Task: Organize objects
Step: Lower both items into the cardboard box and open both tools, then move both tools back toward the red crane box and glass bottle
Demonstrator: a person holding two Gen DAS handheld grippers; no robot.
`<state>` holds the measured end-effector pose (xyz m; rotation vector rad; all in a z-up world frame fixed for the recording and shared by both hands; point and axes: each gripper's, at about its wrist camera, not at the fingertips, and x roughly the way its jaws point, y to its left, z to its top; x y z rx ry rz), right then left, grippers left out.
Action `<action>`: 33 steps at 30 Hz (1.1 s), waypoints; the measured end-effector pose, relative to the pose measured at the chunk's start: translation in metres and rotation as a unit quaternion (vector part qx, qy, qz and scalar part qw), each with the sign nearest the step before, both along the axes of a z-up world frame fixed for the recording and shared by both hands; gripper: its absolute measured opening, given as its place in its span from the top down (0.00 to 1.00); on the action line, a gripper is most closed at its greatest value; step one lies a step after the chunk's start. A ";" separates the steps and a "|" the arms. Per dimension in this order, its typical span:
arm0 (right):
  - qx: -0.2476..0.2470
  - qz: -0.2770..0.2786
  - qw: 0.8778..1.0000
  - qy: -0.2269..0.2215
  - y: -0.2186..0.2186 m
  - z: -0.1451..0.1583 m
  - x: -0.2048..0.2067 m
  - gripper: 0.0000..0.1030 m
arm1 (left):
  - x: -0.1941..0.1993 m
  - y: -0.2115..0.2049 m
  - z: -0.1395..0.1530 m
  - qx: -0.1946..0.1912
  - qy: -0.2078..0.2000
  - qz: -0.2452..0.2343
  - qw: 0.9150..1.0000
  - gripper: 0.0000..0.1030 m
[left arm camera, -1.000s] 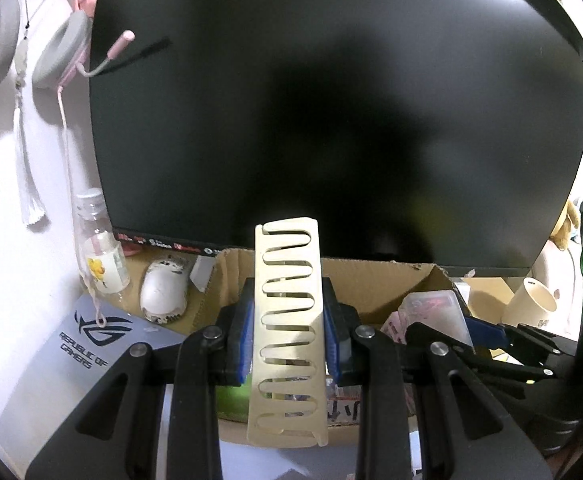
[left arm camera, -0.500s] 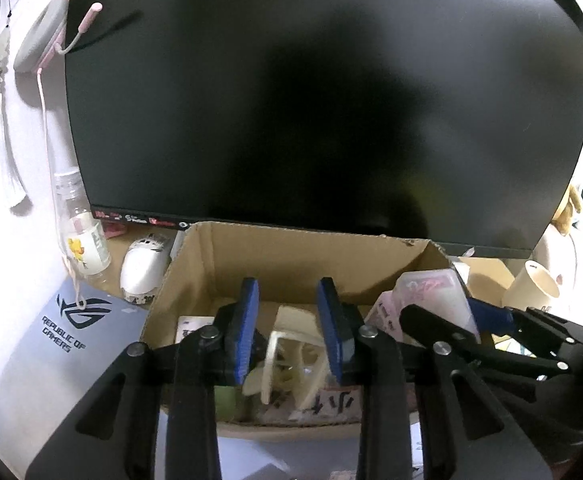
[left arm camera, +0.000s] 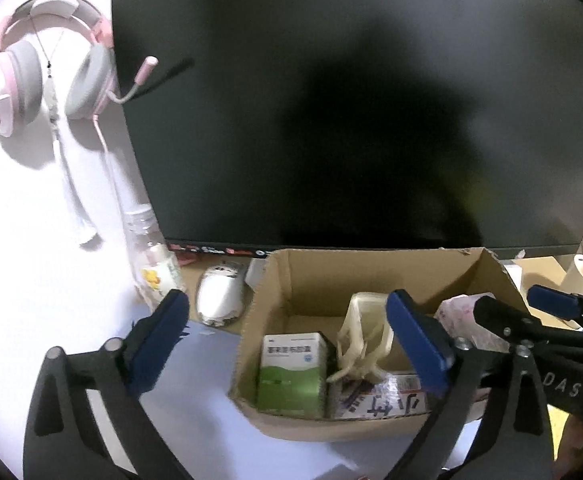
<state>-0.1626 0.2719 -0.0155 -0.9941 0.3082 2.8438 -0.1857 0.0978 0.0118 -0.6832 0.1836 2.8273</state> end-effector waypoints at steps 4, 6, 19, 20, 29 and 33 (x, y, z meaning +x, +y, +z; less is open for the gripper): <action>0.005 0.006 1.000 0.000 -0.003 0.004 0.002 0.12 | 0.006 -0.005 0.007 -0.018 0.015 0.011 1.000 0.00; 0.010 0.006 1.000 0.006 -0.005 0.008 0.005 0.08 | 0.011 -0.007 0.012 -0.032 0.029 0.022 0.999 0.00; 0.019 0.012 0.999 0.035 -0.013 0.034 0.032 0.00 | 0.040 -0.021 0.030 -0.072 0.058 0.047 0.995 0.00; 0.020 0.012 0.999 0.036 -0.013 0.035 0.033 0.00 | 0.042 -0.023 0.031 -0.070 0.059 0.046 0.995 0.00; 0.018 0.014 0.998 0.051 -0.016 0.050 0.062 0.00 | 0.065 -0.047 0.041 -0.040 0.050 0.042 0.997 0.00; 0.022 0.015 0.998 0.059 -0.018 0.055 0.076 0.00 | 0.077 -0.056 0.044 -0.030 0.054 0.046 0.997 0.00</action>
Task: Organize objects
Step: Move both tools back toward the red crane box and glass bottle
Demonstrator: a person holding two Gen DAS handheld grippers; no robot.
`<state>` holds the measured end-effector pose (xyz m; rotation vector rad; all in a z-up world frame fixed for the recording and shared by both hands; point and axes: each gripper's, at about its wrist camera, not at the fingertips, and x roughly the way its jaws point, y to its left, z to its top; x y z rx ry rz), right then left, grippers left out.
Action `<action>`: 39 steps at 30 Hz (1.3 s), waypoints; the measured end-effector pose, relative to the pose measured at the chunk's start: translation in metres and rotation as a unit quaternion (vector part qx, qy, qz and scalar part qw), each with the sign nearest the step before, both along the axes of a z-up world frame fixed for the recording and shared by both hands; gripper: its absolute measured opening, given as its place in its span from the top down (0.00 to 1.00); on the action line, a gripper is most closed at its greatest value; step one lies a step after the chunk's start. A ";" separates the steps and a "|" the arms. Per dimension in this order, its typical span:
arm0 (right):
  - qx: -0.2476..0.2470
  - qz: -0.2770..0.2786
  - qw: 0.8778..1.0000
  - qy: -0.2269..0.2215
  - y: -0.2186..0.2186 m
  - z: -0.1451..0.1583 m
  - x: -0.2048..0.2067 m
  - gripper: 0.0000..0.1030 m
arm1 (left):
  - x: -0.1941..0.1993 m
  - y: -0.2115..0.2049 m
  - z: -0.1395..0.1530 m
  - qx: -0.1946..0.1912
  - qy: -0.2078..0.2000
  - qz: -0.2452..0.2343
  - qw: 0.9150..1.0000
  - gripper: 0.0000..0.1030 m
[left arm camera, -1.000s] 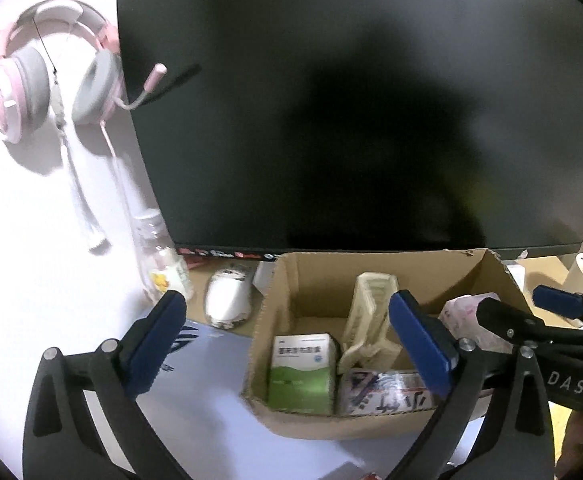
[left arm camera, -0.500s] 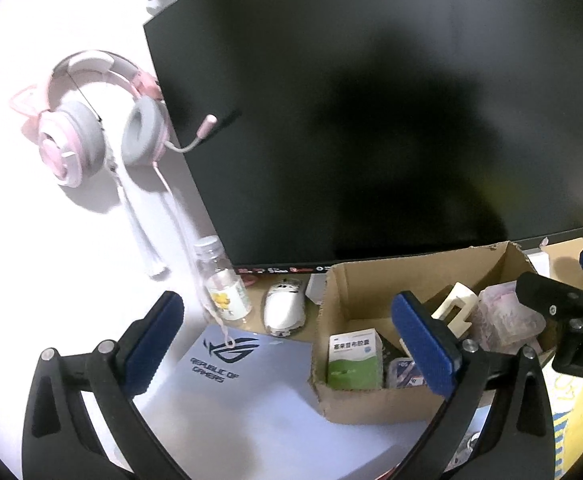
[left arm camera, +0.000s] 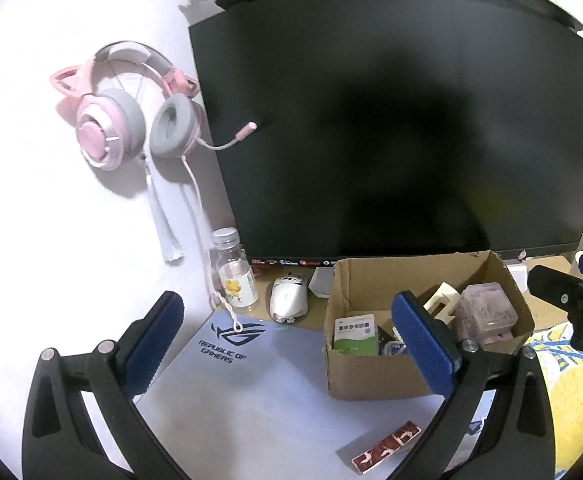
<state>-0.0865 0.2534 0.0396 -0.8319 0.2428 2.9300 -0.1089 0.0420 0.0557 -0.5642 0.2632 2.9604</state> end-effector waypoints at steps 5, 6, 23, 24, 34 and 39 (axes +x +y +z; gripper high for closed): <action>-0.008 0.001 1.000 0.008 -0.001 0.001 0.015 0.00 | 0.012 -0.010 -0.001 0.015 -0.008 -0.007 1.000 0.00; -0.011 0.002 1.000 0.009 -0.001 0.000 0.018 0.00 | 0.014 -0.013 -0.002 0.019 -0.009 -0.007 1.000 0.00; -0.039 0.036 0.999 0.006 -0.020 -0.037 0.027 0.00 | 0.033 -0.033 -0.031 0.046 -0.065 -0.004 0.997 0.00; -0.041 0.035 0.999 0.002 -0.020 -0.041 0.026 0.00 | 0.033 -0.031 -0.034 0.045 -0.070 -0.005 0.997 0.00; -0.066 0.027 0.996 -0.045 -0.018 -0.073 0.015 0.00 | 0.025 -0.013 -0.063 0.015 -0.117 -0.019 0.993 0.00; -0.077 0.028 0.995 -0.062 -0.019 -0.081 0.010 0.00 | 0.018 -0.005 -0.076 0.007 -0.141 -0.030 0.990 0.00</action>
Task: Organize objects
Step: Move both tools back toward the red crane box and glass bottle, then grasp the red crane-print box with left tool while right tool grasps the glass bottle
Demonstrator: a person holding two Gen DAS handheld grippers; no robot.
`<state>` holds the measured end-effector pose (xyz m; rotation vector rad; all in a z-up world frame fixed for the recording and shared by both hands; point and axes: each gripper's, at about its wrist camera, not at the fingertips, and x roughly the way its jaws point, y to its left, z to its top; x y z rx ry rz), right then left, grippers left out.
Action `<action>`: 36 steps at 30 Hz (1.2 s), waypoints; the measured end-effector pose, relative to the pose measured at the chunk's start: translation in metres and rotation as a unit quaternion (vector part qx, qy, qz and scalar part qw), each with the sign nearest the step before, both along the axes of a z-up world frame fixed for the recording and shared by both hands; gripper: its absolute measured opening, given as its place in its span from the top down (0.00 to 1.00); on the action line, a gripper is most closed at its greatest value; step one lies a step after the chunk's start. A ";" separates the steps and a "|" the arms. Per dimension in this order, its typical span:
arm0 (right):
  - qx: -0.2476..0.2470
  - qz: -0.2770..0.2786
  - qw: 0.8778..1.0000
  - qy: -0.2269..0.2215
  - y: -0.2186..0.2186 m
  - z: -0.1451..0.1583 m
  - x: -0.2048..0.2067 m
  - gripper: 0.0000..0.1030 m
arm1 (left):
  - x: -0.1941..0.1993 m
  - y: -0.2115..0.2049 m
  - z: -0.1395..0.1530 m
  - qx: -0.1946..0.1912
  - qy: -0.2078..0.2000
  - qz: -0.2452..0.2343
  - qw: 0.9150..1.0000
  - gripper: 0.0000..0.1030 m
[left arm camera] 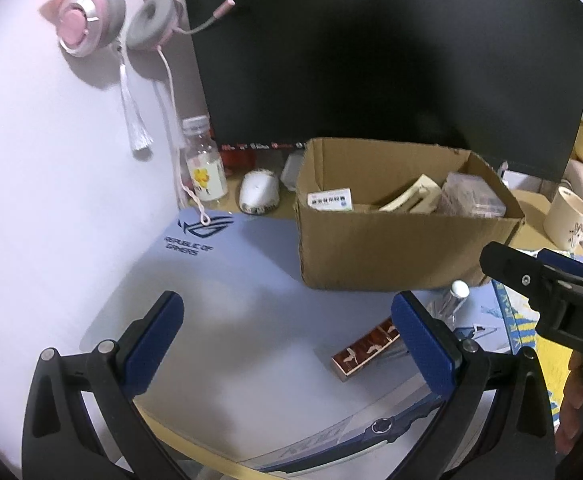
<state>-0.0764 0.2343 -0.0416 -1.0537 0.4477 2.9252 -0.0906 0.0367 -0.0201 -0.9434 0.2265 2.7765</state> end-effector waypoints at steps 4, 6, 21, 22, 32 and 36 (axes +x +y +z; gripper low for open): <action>-0.004 0.000 1.000 -0.015 -0.001 -0.008 -0.005 0.00 | -0.008 0.006 -0.012 -0.004 -0.022 -0.016 1.000 0.00; -0.006 0.000 1.000 -0.022 -0.002 -0.012 -0.007 0.00 | -0.013 0.008 -0.019 0.001 -0.038 -0.027 0.999 0.00; -0.007 0.003 0.997 -0.071 -0.009 -0.044 -0.022 0.00 | -0.036 0.034 -0.072 -0.034 -0.122 -0.064 0.990 0.00; -0.004 0.003 0.997 -0.075 -0.011 -0.047 -0.023 0.00 | -0.037 0.035 -0.075 -0.038 -0.124 -0.065 0.989 0.00; -0.025 0.009 0.994 -0.105 -0.018 -0.069 -0.032 0.27 | -0.052 0.026 -0.091 -0.020 -0.163 -0.047 0.985 0.00; -0.032 0.016 0.994 -0.107 -0.021 -0.074 -0.034 0.35 | -0.053 0.023 -0.092 -0.005 -0.162 -0.047 0.986 0.00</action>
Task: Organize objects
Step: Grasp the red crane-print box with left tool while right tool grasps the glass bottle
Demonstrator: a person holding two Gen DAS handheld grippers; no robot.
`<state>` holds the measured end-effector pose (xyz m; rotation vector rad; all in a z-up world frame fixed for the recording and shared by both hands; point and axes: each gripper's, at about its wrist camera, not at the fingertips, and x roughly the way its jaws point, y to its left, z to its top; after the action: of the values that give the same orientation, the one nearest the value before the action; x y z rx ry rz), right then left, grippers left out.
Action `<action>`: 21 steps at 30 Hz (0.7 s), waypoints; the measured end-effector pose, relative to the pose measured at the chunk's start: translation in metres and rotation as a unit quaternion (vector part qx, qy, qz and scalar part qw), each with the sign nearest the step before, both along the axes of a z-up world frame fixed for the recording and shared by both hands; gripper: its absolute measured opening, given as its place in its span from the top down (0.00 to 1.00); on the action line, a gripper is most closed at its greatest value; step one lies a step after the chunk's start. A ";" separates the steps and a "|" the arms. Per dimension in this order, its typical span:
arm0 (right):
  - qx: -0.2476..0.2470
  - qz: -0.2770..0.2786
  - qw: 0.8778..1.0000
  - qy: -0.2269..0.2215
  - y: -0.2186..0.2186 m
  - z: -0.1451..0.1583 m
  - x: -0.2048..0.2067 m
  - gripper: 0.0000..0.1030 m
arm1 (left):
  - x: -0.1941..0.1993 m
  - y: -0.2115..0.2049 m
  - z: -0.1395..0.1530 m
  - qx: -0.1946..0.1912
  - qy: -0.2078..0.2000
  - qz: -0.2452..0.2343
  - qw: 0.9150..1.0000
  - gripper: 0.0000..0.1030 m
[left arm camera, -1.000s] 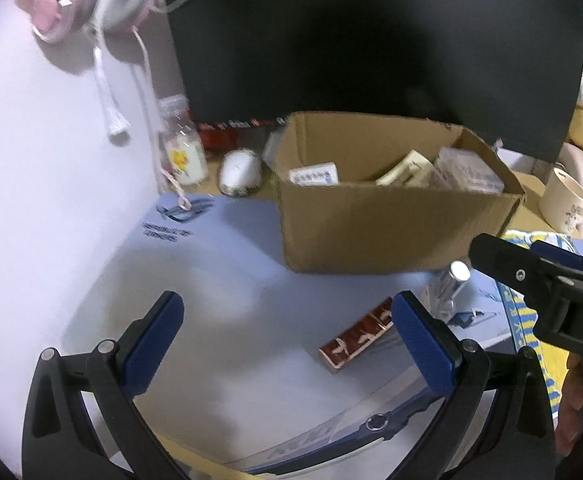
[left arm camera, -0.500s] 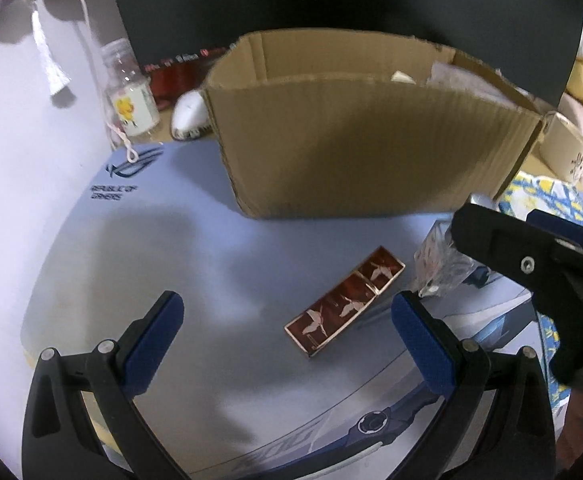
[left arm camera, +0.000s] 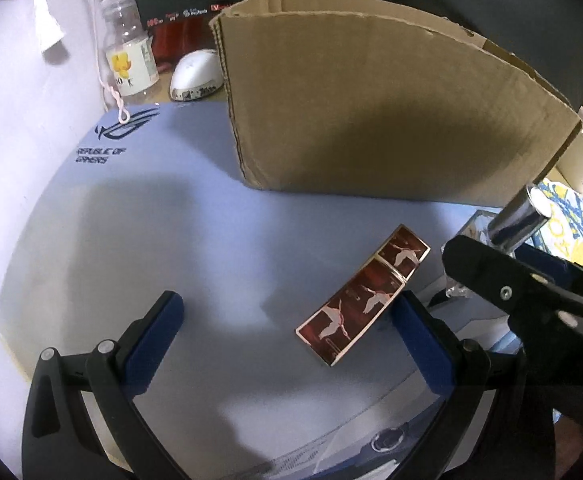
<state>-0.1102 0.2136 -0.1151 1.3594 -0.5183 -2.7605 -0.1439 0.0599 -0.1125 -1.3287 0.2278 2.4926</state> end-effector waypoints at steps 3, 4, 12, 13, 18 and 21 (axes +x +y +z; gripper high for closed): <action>-0.002 0.006 1.000 0.004 -0.002 0.000 -0.001 0.42 | -0.001 -0.002 0.000 0.002 0.005 0.000 1.000 0.00; -0.001 0.005 1.000 0.005 -0.003 -0.001 -0.001 0.46 | 0.000 -0.002 0.000 0.001 0.008 0.000 1.000 0.00; -0.011 0.002 1.000 0.007 -0.004 -0.006 -0.003 0.55 | 0.009 0.007 0.005 -0.026 0.045 -0.009 0.999 0.05; -0.009 0.002 1.000 0.007 -0.004 -0.006 -0.003 0.55 | 0.010 0.008 0.006 -0.023 0.046 -0.013 0.999 0.09; -0.012 0.003 1.000 0.010 -0.005 -0.005 -0.004 0.56 | 0.012 0.011 0.010 0.007 0.041 -0.032 0.999 0.41; -0.014 0.002 1.000 0.017 -0.006 -0.003 -0.005 0.56 | 0.022 0.016 0.014 0.015 0.040 -0.037 0.998 0.62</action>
<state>-0.1147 0.2073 -0.1177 1.3030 -0.5488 -2.7576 -0.1223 0.0760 -0.0988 -1.1879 0.2519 2.4793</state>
